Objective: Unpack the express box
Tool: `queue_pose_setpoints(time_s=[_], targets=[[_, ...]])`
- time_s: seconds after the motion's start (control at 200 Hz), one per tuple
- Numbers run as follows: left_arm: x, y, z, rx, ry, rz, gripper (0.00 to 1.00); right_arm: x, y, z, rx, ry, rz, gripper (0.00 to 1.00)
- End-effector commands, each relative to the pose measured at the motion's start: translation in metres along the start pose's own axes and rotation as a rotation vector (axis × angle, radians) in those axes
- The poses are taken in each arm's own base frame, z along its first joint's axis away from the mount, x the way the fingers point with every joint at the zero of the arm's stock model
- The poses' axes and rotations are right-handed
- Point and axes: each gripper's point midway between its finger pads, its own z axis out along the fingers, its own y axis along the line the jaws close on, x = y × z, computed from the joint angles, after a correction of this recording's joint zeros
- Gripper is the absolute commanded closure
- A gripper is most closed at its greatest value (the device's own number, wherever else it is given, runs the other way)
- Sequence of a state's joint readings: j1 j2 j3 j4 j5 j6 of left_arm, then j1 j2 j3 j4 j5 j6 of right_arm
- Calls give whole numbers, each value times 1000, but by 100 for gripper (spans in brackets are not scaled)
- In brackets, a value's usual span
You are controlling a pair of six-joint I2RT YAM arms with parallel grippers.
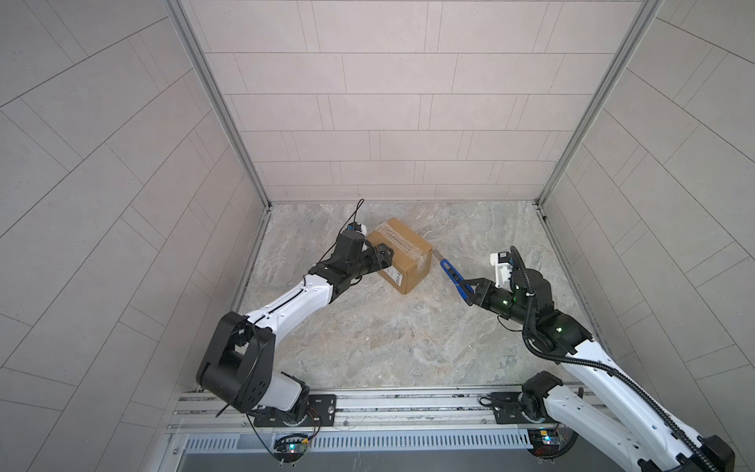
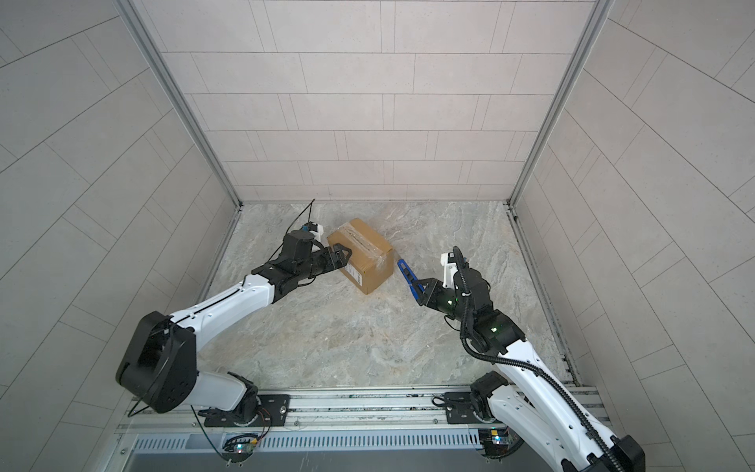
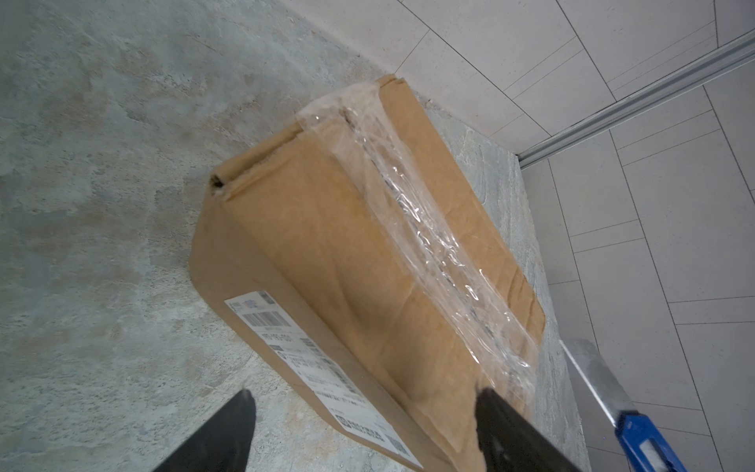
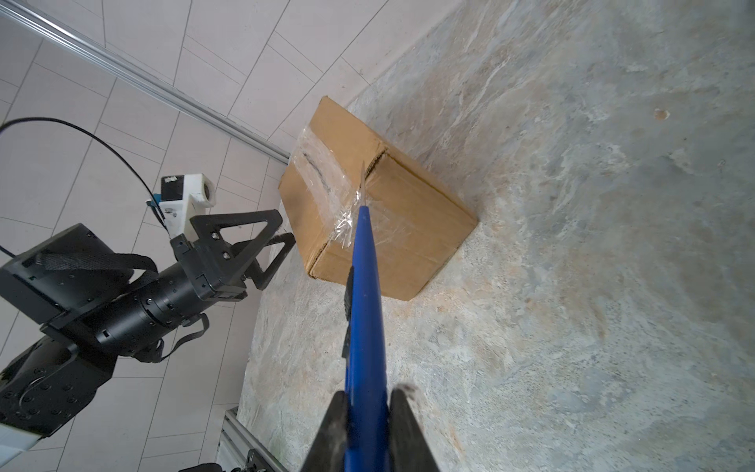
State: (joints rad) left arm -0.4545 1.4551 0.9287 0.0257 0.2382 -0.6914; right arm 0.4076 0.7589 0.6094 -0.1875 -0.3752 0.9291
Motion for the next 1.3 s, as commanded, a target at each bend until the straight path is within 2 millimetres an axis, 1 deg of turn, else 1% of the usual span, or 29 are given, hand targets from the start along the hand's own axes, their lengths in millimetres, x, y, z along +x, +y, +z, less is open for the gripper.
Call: queue_pose_setpoints(time_s=[0.0, 0.205, 0.531, 0.701, 0.936, 1.016, 1.297], targets=[[-13, -12, 2, 35, -37, 3, 13, -5, 7, 0, -51, -28, 28, 100], [-11, -10, 4, 31, -34, -5, 15, -3, 4, 3, -53, -25, 40, 100], [-10, -11, 5, 38, -32, -10, 15, -5, 7, 9, -78, -24, 54, 100], [-10, -10, 5, 39, -31, -13, 16, -3, 4, 9, -71, -23, 61, 100], [-10, -11, 6, 43, -32, -16, 16, 2, -7, 7, -32, -22, 73, 100], [-10, -11, 6, 45, -31, -18, 16, 3, -8, 7, -32, -18, 75, 100], [-9, -11, 6, 47, -30, -22, 16, 1, -3, 10, -50, -18, 75, 100]])
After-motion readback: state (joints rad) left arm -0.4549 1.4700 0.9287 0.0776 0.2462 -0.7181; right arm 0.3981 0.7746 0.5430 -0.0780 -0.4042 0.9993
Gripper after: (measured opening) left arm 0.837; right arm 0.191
